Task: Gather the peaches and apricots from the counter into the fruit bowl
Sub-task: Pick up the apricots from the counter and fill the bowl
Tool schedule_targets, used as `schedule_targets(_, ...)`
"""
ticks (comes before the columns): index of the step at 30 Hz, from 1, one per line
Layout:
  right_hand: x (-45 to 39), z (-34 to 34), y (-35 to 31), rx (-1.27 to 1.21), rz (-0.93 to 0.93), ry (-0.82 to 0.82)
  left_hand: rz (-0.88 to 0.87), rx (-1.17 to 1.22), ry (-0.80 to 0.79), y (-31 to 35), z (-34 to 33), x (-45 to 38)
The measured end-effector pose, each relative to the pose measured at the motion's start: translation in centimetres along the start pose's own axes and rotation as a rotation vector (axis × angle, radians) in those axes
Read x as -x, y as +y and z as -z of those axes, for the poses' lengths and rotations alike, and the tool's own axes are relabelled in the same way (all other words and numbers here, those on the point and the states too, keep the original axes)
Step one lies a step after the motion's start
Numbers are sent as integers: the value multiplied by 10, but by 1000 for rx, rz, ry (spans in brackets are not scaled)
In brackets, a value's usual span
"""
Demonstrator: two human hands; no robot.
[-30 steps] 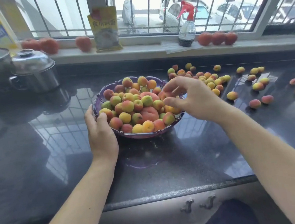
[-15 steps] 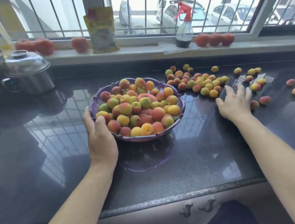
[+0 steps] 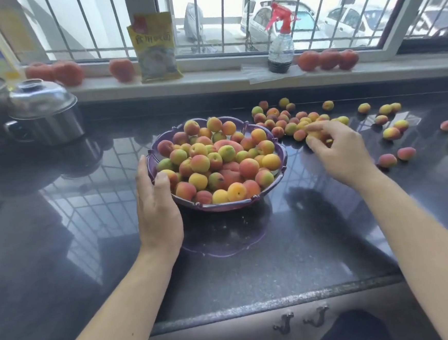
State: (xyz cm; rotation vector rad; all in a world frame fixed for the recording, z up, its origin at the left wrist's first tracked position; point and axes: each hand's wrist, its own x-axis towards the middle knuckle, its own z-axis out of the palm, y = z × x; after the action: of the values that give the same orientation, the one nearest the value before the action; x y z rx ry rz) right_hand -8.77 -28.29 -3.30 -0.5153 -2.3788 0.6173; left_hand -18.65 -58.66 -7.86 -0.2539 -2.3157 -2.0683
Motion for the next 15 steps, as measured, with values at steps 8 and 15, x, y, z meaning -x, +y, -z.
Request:
schedule_targets(8,12,-18,-102,-240,243,-432,-7,22,27,-2,3,-1)
schedule_targets(15,-12,-6,-79,-318,48,-127,-16,29,54,-3,2,-2)
